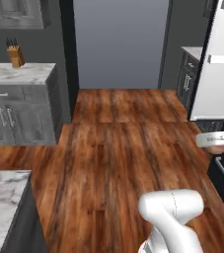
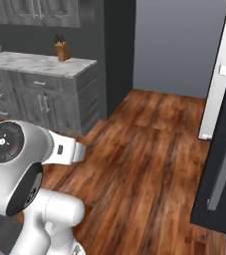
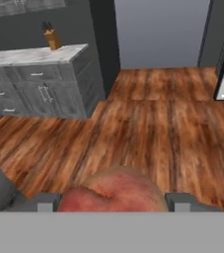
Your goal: Retrieve the kiwi and peach from the fridge and place them into the bowl on the dining table.
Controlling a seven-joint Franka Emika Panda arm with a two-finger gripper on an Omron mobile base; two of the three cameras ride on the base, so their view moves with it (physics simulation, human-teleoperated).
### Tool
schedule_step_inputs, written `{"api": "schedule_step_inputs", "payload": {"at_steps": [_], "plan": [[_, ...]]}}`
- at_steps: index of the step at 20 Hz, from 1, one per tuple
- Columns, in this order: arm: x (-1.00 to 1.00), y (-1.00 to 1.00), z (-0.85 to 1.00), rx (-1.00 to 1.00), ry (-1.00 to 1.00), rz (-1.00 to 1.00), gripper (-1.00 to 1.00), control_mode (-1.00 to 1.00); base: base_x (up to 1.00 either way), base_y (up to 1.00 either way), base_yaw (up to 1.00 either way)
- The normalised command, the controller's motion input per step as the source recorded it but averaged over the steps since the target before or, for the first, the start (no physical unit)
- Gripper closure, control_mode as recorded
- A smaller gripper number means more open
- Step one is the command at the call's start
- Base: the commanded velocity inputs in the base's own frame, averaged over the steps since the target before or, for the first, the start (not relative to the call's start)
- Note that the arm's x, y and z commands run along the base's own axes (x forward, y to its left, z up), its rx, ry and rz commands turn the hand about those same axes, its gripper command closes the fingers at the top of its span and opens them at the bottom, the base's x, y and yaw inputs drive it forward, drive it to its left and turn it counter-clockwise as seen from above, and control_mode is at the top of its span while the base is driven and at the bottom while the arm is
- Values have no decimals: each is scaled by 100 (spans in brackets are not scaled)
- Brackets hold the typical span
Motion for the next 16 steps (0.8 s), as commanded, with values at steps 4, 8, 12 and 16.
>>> {"api": "schedule_step_inputs", "payload": {"at_steps": [4, 8, 12, 16], "plan": [[0, 0, 0, 0, 0, 0, 100, 100, -81, 81, 33], [0, 0, 0, 0, 0, 0, 100, 100, -57, 97, 28], [0, 0, 0, 0, 0, 0, 100, 100, -50, 100, 23], [0, 0, 0, 0, 0, 0, 100, 100, -64, 92, 24]]}}
